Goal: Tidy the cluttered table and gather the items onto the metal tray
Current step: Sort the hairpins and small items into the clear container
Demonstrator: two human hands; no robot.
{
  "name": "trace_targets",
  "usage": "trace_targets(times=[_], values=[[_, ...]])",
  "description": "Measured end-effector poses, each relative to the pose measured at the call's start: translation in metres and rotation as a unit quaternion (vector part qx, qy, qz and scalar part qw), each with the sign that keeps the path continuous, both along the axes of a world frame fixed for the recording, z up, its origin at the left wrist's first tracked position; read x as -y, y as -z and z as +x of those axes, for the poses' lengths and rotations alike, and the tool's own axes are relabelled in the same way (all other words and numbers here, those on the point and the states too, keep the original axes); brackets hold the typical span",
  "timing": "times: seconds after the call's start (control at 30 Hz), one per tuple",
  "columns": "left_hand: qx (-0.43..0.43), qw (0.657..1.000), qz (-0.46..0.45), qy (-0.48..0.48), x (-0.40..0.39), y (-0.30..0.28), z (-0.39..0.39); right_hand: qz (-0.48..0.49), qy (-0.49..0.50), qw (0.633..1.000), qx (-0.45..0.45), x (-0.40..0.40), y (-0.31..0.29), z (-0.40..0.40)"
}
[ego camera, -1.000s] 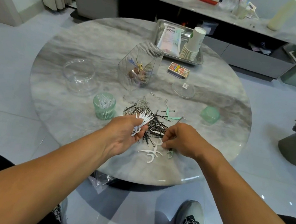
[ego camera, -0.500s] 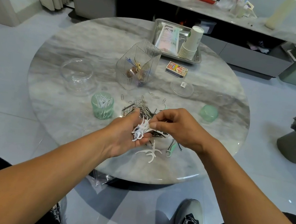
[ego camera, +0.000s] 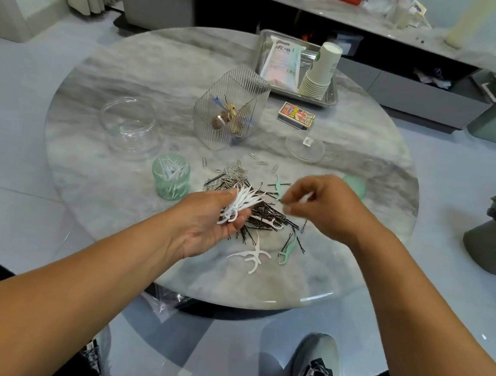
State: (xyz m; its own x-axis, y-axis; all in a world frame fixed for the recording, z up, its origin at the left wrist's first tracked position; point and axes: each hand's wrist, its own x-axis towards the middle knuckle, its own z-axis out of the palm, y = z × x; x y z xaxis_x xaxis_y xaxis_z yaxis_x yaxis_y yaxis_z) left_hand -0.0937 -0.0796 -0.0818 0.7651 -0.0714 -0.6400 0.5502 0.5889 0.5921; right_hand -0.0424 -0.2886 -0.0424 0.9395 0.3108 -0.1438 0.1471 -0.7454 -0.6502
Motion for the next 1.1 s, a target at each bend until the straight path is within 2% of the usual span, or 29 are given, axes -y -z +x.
trace_targets(times=[0.1, 0.2, 0.4, 0.53, 0.6, 0.73, 0.8, 0.87, 1.0, 1.1], values=[[-0.011, 1.000, -0.012, -0.011, -0.001, 0.000, 0.000, -0.144, -0.064, 0.982, -0.101, 0.013, 0.008, -0.005], [-0.014, 0.999, -0.025, -0.018, -0.002, 0.000, 0.001, -0.185, -0.080, 0.971, -0.127, 0.015, 0.022, -0.011], [-0.018, 0.999, -0.023, -0.012, -0.001, 0.002, -0.002, -0.159, -0.049, 0.982, -0.093, 0.017, 0.039, -0.015], [-0.024, 1.000, -0.012, -0.009, -0.002, 0.004, -0.006, -0.203, -0.073, 0.976, -0.029, 0.011, 0.040, -0.014], [-0.024, 1.000, -0.006, -0.010, -0.004, 0.005, -0.007, -0.176, -0.066, 0.982, -0.014, 0.009, 0.040, -0.015], [-0.020, 1.000, 0.012, 0.000, -0.004, 0.007, -0.007, -0.001, -0.005, 1.000, -0.023, 0.006, 0.031, -0.013], [-0.016, 1.000, 0.017, 0.015, -0.003, 0.007, -0.007, 0.106, -0.006, 0.994, -0.038, 0.000, 0.022, -0.012], [-0.009, 0.999, 0.020, 0.042, 0.000, 0.007, -0.007, 0.160, -0.032, 0.985, -0.056, -0.008, 0.016, -0.014], [0.000, 0.995, 0.012, 0.102, 0.006, 0.006, -0.009, 0.090, -0.101, 0.990, -0.037, -0.025, 0.015, -0.022], [0.005, 0.994, -0.012, 0.105, 0.007, 0.005, -0.012, 0.052, -0.113, 0.991, 0.049, -0.034, 0.018, -0.026]])
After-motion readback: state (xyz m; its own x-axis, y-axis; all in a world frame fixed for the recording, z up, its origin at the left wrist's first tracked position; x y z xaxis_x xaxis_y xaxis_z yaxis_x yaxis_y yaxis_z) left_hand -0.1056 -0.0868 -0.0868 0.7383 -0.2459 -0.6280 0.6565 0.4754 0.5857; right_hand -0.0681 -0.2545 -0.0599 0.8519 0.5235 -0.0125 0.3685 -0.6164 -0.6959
